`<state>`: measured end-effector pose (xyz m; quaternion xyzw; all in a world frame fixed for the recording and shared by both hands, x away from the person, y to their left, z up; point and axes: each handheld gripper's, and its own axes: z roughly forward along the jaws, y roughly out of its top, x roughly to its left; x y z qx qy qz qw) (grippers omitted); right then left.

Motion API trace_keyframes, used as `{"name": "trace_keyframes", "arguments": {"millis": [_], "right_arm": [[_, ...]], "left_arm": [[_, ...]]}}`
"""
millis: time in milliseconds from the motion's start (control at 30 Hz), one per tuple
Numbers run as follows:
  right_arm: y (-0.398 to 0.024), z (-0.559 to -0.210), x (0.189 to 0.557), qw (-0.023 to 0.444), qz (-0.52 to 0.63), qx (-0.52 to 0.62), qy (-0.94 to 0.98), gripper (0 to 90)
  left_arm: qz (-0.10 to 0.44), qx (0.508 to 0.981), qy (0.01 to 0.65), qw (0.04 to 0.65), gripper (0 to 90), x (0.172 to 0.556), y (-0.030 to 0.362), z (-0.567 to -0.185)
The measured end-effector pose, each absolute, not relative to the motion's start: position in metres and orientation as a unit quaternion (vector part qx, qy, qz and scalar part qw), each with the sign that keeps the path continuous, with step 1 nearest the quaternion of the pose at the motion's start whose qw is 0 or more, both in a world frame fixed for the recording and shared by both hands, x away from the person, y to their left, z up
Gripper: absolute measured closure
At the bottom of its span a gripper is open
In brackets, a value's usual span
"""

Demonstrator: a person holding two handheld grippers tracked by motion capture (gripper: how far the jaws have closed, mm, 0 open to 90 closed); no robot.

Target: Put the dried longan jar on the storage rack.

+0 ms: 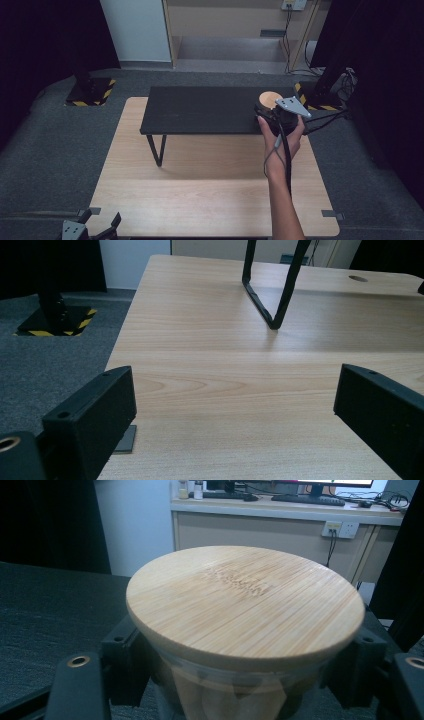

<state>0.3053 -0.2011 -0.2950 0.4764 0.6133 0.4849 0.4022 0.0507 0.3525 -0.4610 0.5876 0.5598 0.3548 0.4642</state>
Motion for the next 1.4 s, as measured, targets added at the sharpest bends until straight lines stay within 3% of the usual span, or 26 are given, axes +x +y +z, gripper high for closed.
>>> {"name": "trace_keyframes", "arguments": {"millis": [367,533,700,1400], "right_arm": [[-0.2041,-0.2949,0.3073,0.397,0.488,0.476,0.614,25.3],[-0.2034,-0.2985,0.3067,0.401,0.496,0.481,0.602,8.5],[-0.2025,-0.2997,0.3078,0.403,0.495,0.479,0.603,0.6],[-0.2006,-0.2968,0.3030,0.410,0.484,0.466,0.616,0.6]], "left_arm": [[0.353,0.588,0.559,0.465,2.0,0.0514,0.3519,-0.4608],[0.352,0.589,0.559,0.466,2.0,0.0514,0.3525,-0.4611],[0.352,0.589,0.559,0.466,2.0,0.0511,0.3533,-0.4606],[0.353,0.589,0.557,0.468,1.9,0.0499,0.3529,-0.4599]]}}
